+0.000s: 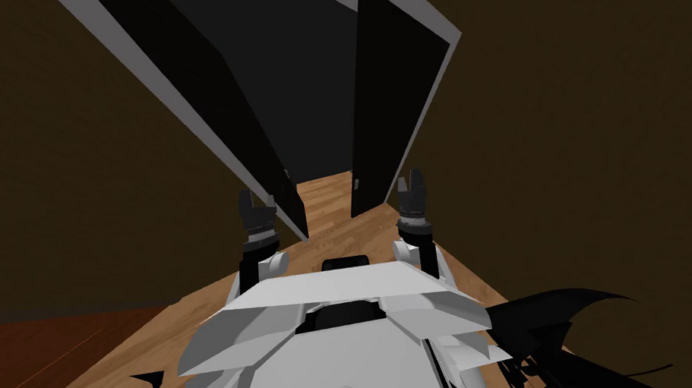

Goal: Push the door open

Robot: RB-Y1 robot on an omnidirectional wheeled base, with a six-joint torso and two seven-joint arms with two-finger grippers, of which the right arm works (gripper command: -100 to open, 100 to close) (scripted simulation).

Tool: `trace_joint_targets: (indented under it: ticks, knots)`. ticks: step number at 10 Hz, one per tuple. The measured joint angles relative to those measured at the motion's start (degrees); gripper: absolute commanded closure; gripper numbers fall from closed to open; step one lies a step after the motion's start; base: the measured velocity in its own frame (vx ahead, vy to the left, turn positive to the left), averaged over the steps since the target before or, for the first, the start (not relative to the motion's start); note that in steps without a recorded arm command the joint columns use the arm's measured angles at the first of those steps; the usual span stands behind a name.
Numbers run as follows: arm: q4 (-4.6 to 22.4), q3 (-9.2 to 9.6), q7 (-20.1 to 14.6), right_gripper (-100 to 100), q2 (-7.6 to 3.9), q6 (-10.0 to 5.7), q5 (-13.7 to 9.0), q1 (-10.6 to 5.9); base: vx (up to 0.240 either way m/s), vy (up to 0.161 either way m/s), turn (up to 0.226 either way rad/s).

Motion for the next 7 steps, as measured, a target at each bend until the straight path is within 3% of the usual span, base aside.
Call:
trace_joint_targets:
  ticks: [1,7]
  knots:
    - [0.7,0.34,-0.2,-100,-0.13,-0.13,-0.1,0.25,0.097,-0.037,0.033]
    - [8.3,0.64,-1.1,-100,-0.65,-1.33,-0.6,-2.57,0.090,-0.037,0.037]
